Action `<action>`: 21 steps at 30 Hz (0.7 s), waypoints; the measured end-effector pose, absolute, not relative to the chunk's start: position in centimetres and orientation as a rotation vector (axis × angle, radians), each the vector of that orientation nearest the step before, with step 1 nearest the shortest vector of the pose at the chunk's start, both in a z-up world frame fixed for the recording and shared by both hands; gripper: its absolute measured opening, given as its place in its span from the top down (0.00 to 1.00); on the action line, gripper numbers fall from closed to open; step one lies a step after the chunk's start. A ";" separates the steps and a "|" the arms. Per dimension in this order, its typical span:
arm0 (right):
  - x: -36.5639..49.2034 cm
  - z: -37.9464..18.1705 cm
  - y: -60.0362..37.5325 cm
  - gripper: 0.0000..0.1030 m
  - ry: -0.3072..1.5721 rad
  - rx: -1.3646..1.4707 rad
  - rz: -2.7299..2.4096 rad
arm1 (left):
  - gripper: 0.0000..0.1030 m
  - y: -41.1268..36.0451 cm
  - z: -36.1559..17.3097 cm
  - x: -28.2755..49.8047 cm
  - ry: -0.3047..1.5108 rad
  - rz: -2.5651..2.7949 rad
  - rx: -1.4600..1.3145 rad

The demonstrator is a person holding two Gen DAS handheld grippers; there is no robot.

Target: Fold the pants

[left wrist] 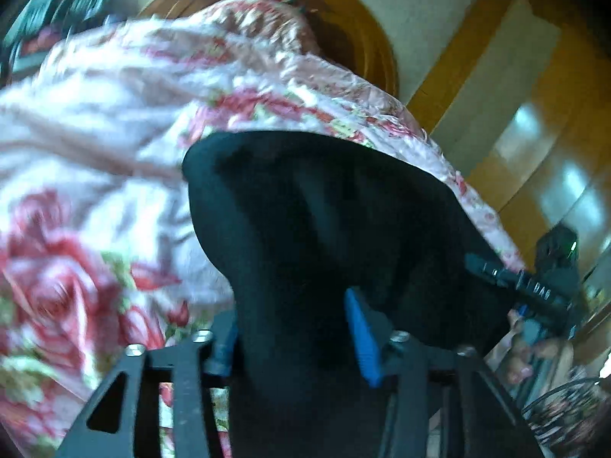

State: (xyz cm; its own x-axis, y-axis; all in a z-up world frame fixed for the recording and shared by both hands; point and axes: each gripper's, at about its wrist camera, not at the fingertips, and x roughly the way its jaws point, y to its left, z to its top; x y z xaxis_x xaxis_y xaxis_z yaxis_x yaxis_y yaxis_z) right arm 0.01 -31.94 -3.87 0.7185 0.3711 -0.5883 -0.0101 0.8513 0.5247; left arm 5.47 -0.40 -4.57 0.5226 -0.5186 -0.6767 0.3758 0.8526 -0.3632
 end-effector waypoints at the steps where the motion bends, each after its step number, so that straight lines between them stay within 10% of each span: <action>1: 0.0 -3.3 -31.8 0.57 0.729 0.511 0.223 | 0.64 -0.5 -4.0 5.2 0.852 -0.533 -0.165; 21: 11.0 2.9 -34.6 0.59 0.498 0.396 0.203 | 0.70 -6.5 3.3 14.7 0.560 -0.485 0.054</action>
State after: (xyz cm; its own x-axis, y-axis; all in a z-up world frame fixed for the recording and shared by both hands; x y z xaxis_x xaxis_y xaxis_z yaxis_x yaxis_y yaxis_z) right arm 11.03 -34.55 2.85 0.8607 0.2837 -0.4228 -0.0936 0.9044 0.4163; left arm 14.70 -6.52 3.32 0.7384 -0.4268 -0.5222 0.4559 0.8865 -0.0798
